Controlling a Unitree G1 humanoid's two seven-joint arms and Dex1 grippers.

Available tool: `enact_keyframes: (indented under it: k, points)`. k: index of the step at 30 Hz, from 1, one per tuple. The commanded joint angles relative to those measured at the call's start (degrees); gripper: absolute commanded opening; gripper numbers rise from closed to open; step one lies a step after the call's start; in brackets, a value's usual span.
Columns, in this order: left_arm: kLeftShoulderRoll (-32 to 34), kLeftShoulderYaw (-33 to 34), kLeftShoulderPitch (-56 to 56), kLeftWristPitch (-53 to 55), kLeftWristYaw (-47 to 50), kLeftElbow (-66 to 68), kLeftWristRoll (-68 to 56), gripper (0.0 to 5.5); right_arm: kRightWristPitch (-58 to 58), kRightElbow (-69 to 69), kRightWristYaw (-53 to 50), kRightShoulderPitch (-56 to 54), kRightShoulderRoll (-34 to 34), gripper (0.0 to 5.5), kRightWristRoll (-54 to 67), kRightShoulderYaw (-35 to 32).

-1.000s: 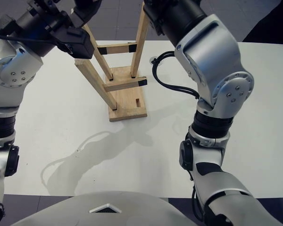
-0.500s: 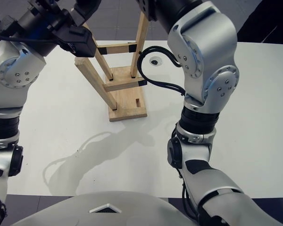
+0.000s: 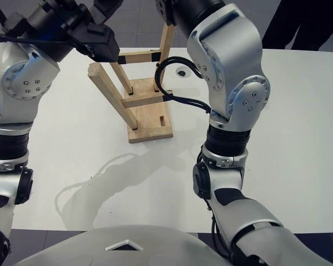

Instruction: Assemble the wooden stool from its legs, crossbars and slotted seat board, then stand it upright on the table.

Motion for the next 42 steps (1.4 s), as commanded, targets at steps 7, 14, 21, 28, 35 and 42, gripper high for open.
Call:
enact_keyframes:
  k: [7, 14, 21, 28, 35, 42]
  points:
    - [-0.8, 0.0, -0.1, 1.1, 0.1, -0.7, -0.3, 2.07, -0.2, 2.7, 3.4, -2.7, 0.7, 3.35, -2.6, -1.4]
    - [-1.6, -0.5, 0.0, 1.2, 0.1, -0.9, -0.3, 2.07, 0.8, 2.6, 4.0, -1.8, 1.2, 2.14, -2.8, -1.9]
    - [-1.6, -0.4, 1.2, 0.9, 0.3, -1.5, -0.1, 2.07, 1.7, 1.9, 3.1, -0.8, 1.2, 2.14, -2.2, -1.9]
    - [-1.7, -0.6, 1.4, 0.3, 0.5, -1.7, -0.1, 2.07, 1.8, 2.0, 2.6, -0.8, 0.8, 2.13, -2.3, -2.4]
    - [-1.0, -1.2, -0.1, -1.8, 0.3, -0.1, -0.3, 2.44, 1.8, 2.1, 2.5, -1.2, 1.1, 2.13, -1.9, -2.6]
    - [-1.0, -0.4, -0.3, -2.6, 1.6, 0.5, 0.5, 3.43, 1.6, 1.8, 2.4, -1.4, 1.5, 2.09, -1.2, -2.8]
